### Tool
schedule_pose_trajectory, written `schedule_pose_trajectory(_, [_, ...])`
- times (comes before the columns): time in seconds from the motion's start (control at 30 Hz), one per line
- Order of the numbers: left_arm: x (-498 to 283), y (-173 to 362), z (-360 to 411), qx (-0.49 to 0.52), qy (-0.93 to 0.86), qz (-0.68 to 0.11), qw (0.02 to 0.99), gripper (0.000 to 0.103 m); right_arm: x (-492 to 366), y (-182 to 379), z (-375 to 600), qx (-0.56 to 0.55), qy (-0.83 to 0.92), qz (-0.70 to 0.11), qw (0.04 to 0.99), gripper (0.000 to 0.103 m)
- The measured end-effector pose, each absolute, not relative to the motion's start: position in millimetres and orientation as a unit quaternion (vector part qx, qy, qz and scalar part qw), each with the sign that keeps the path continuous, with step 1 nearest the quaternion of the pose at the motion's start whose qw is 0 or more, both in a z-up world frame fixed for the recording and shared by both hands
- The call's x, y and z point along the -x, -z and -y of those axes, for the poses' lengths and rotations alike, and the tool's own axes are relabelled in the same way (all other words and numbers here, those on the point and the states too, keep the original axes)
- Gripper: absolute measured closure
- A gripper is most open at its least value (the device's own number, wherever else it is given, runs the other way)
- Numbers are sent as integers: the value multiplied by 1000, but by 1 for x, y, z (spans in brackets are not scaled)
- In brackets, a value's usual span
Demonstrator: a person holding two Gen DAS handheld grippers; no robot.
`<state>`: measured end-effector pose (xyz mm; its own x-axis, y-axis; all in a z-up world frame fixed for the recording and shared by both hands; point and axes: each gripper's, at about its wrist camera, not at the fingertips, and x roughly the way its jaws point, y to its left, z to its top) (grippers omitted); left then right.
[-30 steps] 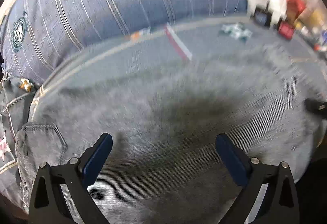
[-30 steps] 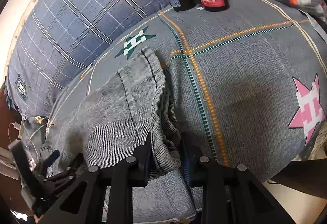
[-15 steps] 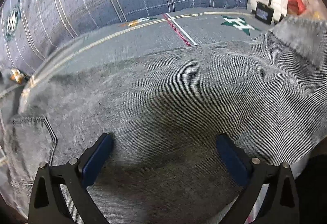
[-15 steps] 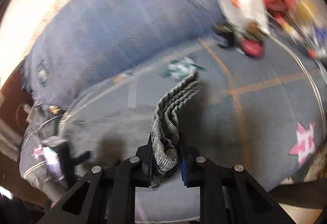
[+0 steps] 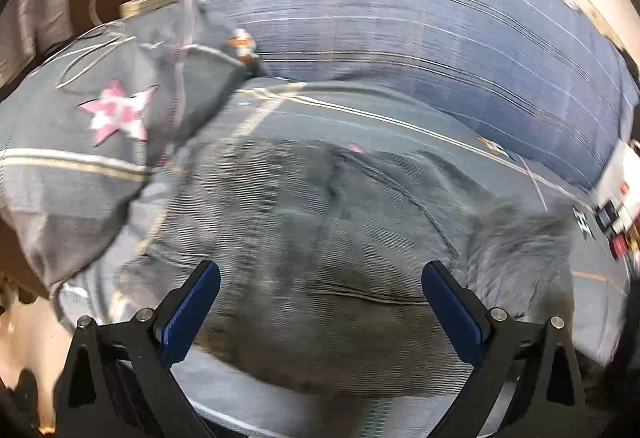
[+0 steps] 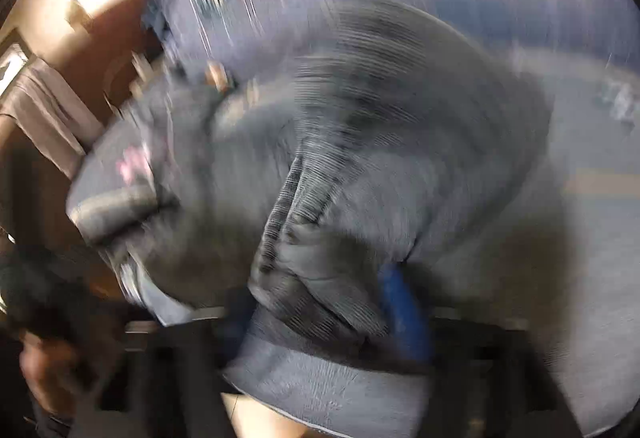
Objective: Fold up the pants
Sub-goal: 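Fold the held leg over toward the waistband with the right gripper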
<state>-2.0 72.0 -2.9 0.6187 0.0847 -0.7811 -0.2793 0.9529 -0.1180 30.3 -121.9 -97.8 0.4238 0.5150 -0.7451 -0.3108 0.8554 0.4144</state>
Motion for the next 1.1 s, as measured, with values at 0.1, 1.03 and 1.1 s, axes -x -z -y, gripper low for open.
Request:
schedule_pose_trajectory(0.1, [-2, -4, -62, 109, -90, -421, 896, 2, -18, 95, 129, -125, -259, -438, 852, 27])
schedule_pose_trajectory(1.03, [-23, 46, 66, -53, 25, -484, 873, 2, -191, 98, 251, -388, -242, -475, 752, 13])
schedule_pose_trajectory(1.1, [-18, 32, 61, -31, 36, -464, 885, 2, -177, 84, 251, -379, -254, -464, 759, 13])
